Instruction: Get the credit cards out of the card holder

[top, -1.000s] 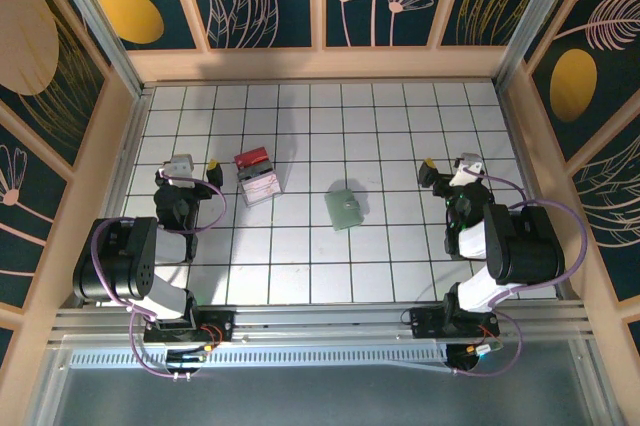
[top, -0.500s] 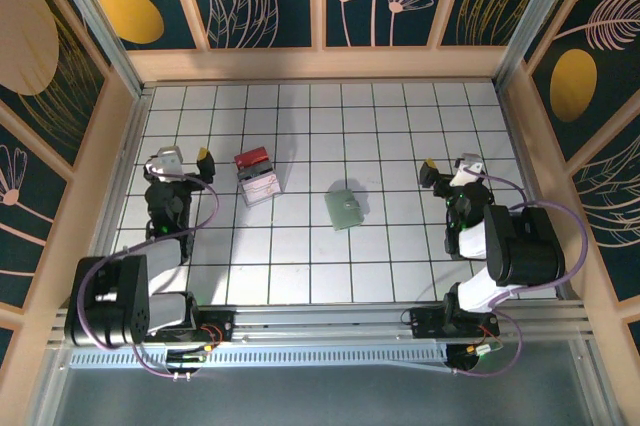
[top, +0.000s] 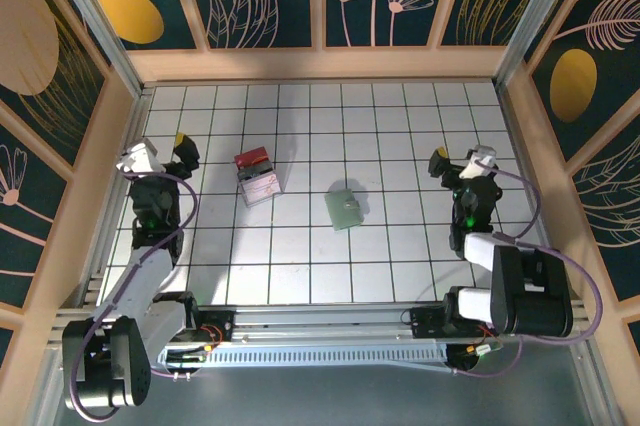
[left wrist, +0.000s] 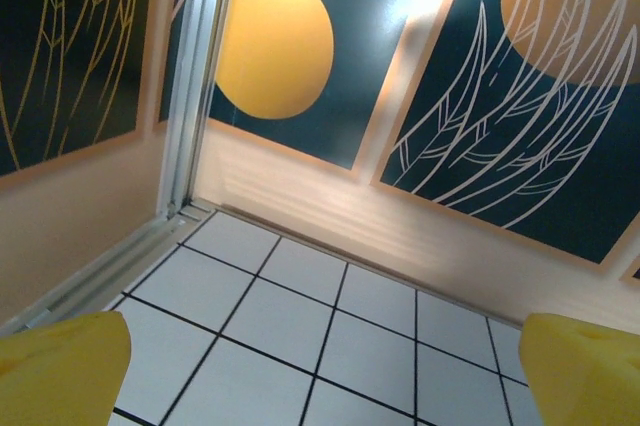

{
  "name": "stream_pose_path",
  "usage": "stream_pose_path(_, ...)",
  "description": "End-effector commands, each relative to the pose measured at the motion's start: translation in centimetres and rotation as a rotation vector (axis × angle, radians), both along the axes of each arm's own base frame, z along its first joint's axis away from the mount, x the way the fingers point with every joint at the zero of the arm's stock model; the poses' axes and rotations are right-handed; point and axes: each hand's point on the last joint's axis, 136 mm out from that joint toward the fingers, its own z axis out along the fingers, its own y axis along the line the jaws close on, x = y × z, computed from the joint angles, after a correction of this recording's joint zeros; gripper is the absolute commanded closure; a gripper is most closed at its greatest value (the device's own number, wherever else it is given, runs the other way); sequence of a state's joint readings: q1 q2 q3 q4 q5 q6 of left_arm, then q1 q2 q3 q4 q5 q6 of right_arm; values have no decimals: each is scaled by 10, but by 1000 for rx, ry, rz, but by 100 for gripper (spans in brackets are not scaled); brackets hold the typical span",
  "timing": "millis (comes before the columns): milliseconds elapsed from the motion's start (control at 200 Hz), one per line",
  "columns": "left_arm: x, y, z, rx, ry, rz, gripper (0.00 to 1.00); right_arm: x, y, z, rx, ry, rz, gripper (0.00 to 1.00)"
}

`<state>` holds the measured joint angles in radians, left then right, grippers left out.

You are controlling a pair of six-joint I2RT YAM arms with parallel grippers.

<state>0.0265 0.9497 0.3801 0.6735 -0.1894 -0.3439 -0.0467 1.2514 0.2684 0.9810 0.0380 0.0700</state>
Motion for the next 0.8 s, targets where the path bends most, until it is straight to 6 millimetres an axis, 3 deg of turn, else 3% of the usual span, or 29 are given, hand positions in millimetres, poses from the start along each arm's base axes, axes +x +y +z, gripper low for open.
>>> stream_pose_path(0,3,-5,-1,-102,32,-33,1,0,-2,2,35,42,-38,1)
stream_pose_path(260,5,-46,1,-107,48,-173,1,-7,6,11,74,70,-41,1)
stream_pose_path(531,7,-122,-5,-84,118,-293,1,-12,23,6,105,129,-33,1)
stream_pose_path(796,5,-193,-26,-102,207,-417,1,-21,39,8,104,160,-48,1)
